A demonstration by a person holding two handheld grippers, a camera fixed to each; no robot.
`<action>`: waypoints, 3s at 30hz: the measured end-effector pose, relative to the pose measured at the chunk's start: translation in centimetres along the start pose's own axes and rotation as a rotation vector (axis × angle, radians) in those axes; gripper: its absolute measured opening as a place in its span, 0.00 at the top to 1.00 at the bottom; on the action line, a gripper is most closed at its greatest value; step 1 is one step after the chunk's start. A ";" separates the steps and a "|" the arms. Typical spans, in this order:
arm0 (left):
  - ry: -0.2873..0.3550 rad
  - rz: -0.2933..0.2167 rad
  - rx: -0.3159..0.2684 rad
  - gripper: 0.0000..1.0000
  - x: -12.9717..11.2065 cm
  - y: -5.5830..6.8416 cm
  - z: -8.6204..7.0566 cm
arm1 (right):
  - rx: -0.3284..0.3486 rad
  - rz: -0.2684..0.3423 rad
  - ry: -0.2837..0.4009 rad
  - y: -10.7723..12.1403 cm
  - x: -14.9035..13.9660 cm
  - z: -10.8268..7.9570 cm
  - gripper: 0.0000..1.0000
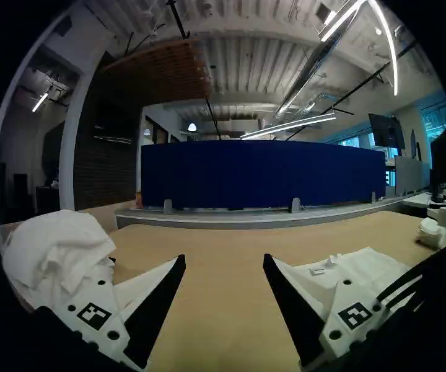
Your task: Fold towel
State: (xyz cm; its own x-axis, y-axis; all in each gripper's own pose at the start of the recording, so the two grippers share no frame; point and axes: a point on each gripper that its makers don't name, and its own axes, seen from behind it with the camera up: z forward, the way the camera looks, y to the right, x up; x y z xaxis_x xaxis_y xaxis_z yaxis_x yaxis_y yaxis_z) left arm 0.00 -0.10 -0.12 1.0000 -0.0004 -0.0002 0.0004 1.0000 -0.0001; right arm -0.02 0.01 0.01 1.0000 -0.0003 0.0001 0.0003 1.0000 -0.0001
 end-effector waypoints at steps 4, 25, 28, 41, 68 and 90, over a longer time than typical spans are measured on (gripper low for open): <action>0.000 0.000 0.000 0.07 0.0 0.0 0.0 | 0.000 0.000 0.000 0.0 0.0 0.0 0.00; 0.000 0.000 0.000 0.07 0.0 0.0 0.0 | 0.001 0.000 0.000 0.0 0.1 0.0 0.00; 0.000 0.000 0.000 0.07 0.0 0.0 0.0 | 0.001 0.000 0.000 0.0 0.1 0.0 0.00; 0.000 0.000 0.000 0.07 0.0 0.0 -0.1 | 0.001 0.000 0.000 0.1 0.0 0.0 0.00; -0.031 -0.025 -0.033 0.07 8.4 1.1 -0.9 | -0.026 -0.035 -0.029 -0.3 9.0 -1.2 0.00; -0.217 0.056 -0.282 0.07 16.7 6.3 -3.2 | 0.167 -0.162 -0.179 -5.5 17.4 -2.0 0.00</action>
State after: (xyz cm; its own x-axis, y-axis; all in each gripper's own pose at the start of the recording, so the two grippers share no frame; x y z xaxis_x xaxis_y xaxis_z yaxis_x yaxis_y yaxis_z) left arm 16.74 6.21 -3.36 0.9751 0.0844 0.2049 -0.0237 0.9591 -0.2822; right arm 17.37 -5.46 -2.02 0.9710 -0.1750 0.1629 0.1454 0.9731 0.1785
